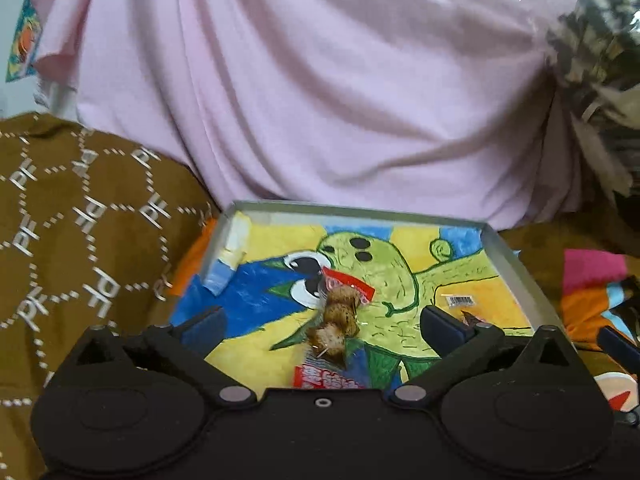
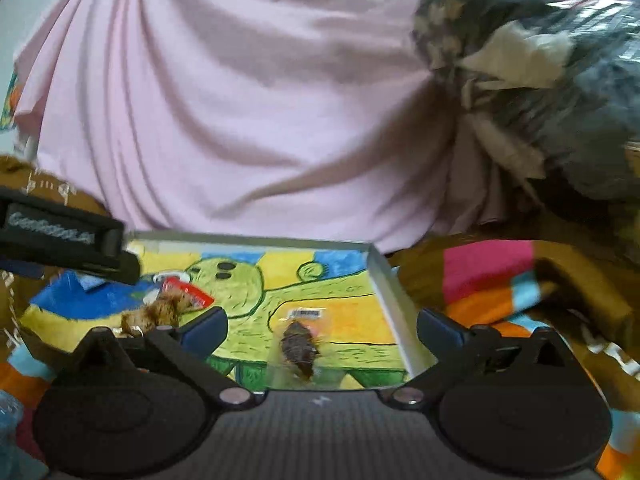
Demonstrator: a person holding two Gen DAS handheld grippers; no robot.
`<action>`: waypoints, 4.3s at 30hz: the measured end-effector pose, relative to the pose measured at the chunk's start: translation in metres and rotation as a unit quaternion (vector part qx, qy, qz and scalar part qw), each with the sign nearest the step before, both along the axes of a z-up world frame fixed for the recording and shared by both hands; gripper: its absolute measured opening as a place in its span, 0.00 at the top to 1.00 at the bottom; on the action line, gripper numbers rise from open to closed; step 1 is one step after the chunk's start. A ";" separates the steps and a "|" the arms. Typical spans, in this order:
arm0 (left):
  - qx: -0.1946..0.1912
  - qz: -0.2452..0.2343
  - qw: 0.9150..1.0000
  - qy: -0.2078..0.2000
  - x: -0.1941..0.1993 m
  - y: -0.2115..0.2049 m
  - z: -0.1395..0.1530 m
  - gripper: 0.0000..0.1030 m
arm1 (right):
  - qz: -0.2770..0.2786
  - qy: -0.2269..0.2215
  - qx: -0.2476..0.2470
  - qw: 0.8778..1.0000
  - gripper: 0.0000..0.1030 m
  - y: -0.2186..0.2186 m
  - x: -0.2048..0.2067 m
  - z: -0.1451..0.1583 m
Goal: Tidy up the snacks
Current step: 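Carry both packs into the cartoon-lined metal tray and open both tools, then move both tools back from the tray toward the remaining snacks, then grasp the round wrapped pastry with the right tool while the left tool grasps the white rice bar, then carry the pastry and rice bar into the tray and open both tools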
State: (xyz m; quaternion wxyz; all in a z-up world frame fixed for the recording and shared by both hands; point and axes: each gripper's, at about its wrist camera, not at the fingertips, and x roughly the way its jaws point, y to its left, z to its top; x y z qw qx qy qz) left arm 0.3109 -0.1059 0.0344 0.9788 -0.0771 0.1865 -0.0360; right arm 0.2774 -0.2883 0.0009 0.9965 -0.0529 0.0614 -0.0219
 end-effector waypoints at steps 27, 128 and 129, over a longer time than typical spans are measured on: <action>0.018 -0.007 0.999 0.035 -0.150 0.057 -0.045 0.01 | -0.005 0.119 0.081 0.990 0.00 0.000 -0.163 0.011; 0.132 -0.115 0.972 0.157 -0.088 -0.008 -0.069 0.66 | 0.041 0.235 -0.091 0.967 0.48 0.031 -0.062 -0.051; 0.130 -0.113 0.973 0.152 -0.089 -0.008 -0.065 0.66 | 0.040 0.223 -0.095 0.969 0.48 0.032 -0.065 -0.048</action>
